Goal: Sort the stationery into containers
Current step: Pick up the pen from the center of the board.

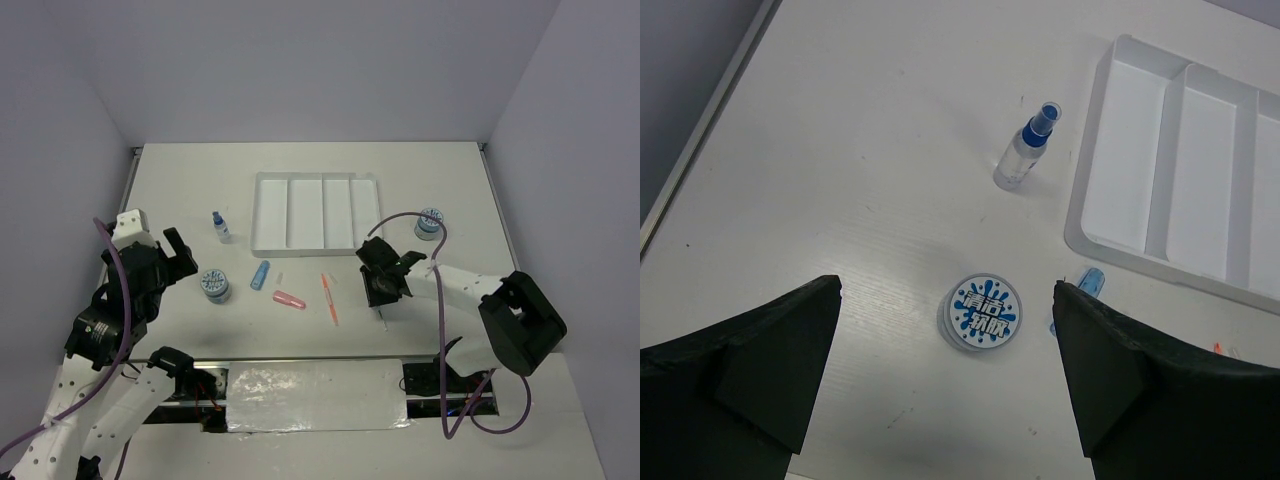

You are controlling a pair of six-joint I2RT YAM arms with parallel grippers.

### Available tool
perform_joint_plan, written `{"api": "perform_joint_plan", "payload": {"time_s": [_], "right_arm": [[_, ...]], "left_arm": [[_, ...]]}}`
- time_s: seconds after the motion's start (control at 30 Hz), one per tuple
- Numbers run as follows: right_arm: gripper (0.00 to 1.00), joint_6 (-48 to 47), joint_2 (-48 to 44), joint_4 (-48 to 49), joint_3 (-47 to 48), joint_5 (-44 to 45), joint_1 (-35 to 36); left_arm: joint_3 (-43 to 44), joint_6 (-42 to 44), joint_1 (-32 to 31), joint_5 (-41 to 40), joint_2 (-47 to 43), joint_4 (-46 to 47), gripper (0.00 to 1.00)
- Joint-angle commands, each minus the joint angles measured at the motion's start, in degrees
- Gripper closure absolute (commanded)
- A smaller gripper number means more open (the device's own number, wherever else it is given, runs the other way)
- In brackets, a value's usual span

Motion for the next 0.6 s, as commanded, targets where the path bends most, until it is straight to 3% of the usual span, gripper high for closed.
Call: {"api": "perform_joint_plan", "payload": {"time_s": [0.0, 0.07, 0.23, 0.37, 0.57], "right_arm": [[0.67, 0.34, 2.41, 4.93, -0.29, -0.44, 1.0], [0.69, 0.61, 3.37, 5.02, -0.46, -0.17, 1.44], [1.0, 2.45, 3.56, 4.15, -0.11, 0.88, 3.72], [1.0, 4.65, -0.04, 2.3, 1.55, 2.02, 7.76], [1.0, 7.02, -14.62, -6.64, 6.47, 5.53, 10.5]], "left_arm": [[-0.25, 1.5, 0.22, 0.09, -0.37, 2.4, 0.01], [-0.16, 1.41, 0.22, 0.0, -0.37, 2.31, 0.01], [0.19, 1.06, 0.22, -0.27, -0.02, 1.96, 0.01], [2.47, -0.52, 0.22, 1.39, 2.69, 0.29, 0.01], [3.71, -9.55, 0.04, 17.65, 10.68, 3.36, 0.01]]}}
